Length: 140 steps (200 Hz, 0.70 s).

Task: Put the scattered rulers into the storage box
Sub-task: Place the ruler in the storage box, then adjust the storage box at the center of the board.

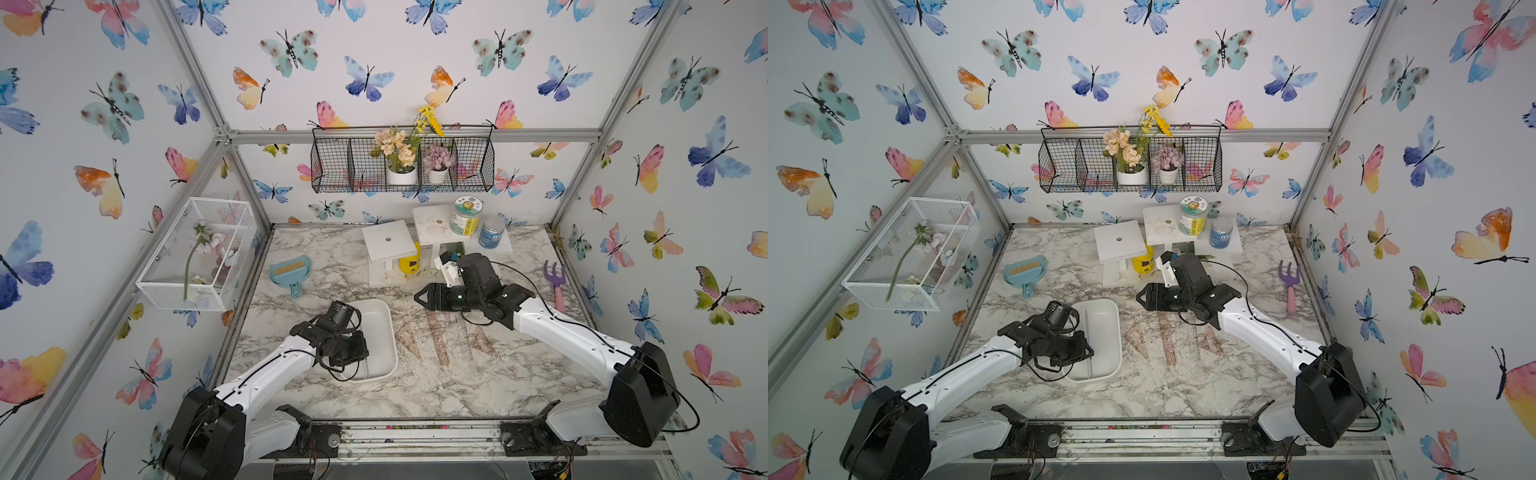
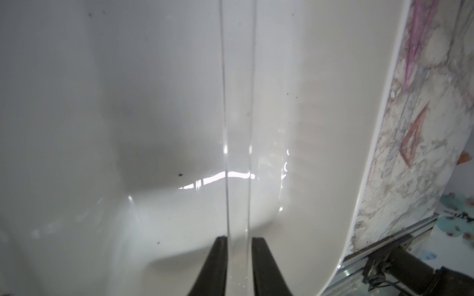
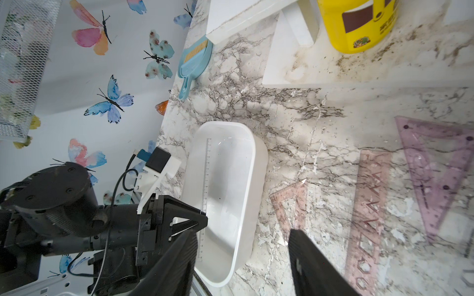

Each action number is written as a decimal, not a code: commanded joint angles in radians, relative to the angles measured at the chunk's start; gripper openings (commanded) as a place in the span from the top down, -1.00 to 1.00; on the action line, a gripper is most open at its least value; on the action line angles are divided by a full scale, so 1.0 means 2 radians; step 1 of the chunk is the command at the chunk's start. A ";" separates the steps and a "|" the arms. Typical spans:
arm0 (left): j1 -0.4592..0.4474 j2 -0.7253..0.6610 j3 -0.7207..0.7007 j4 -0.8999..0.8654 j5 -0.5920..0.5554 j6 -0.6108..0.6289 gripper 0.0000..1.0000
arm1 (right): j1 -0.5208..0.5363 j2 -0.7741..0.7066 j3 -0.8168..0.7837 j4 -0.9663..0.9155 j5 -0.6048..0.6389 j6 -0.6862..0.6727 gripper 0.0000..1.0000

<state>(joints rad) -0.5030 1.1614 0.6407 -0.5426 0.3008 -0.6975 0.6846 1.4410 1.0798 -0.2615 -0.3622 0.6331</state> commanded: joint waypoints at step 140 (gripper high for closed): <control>0.004 -0.084 0.225 -0.096 -0.083 0.021 -0.33 | 0.118 0.102 -0.046 0.085 -0.030 0.076 -0.31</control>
<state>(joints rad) -0.5030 1.0260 1.0454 -0.6991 0.1848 -0.6739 0.8948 1.6157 0.9970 -0.1558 -0.4156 0.7334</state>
